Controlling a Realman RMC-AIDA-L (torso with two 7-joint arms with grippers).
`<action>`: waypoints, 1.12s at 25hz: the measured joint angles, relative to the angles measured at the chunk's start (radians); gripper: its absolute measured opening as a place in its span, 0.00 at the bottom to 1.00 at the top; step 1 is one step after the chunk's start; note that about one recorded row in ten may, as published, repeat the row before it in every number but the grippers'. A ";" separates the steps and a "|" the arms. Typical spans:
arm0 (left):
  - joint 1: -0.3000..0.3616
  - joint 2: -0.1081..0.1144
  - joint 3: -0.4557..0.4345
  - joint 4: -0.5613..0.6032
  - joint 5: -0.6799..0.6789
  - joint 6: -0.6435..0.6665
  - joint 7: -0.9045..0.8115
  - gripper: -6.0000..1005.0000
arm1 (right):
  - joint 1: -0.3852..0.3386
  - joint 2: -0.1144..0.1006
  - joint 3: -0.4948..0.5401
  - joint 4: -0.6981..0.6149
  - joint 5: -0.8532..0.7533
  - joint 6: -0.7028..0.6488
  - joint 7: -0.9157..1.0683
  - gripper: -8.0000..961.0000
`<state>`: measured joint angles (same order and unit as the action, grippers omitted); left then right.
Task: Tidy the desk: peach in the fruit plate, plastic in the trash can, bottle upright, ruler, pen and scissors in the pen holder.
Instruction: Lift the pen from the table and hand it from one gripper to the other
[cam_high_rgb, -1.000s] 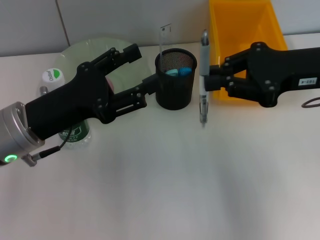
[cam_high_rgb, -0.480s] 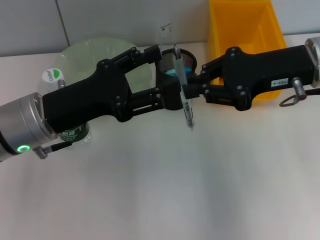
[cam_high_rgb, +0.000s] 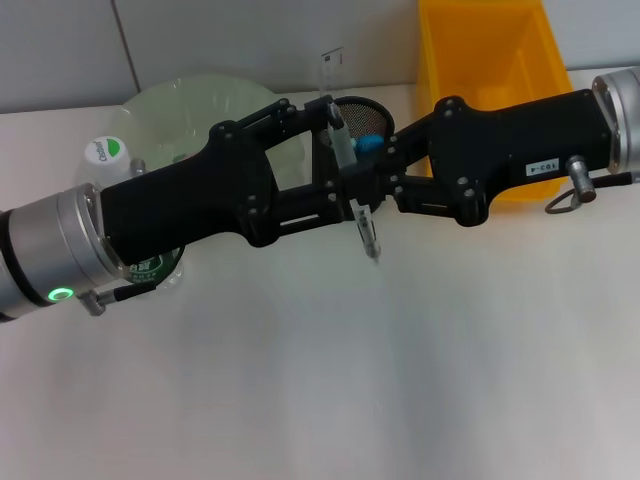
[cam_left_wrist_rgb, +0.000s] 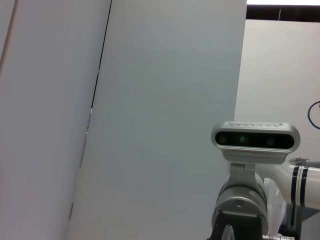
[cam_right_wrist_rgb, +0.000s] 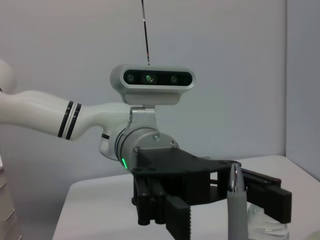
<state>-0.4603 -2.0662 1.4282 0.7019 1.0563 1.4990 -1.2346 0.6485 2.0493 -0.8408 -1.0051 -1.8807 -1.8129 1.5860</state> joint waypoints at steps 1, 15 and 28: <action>0.000 0.000 0.000 0.000 0.000 0.000 0.000 0.84 | 0.000 0.000 0.000 0.000 0.000 0.000 0.000 0.13; -0.011 0.001 0.004 -0.001 0.005 -0.002 0.000 0.67 | -0.005 0.000 -0.004 -0.005 0.000 0.000 0.000 0.13; -0.015 0.000 0.004 -0.001 0.029 -0.005 -0.011 0.56 | -0.003 0.001 -0.004 -0.004 0.000 0.000 0.000 0.13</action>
<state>-0.4751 -2.0663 1.4318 0.7009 1.0856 1.4938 -1.2459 0.6457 2.0508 -0.8452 -1.0093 -1.8806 -1.8132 1.5861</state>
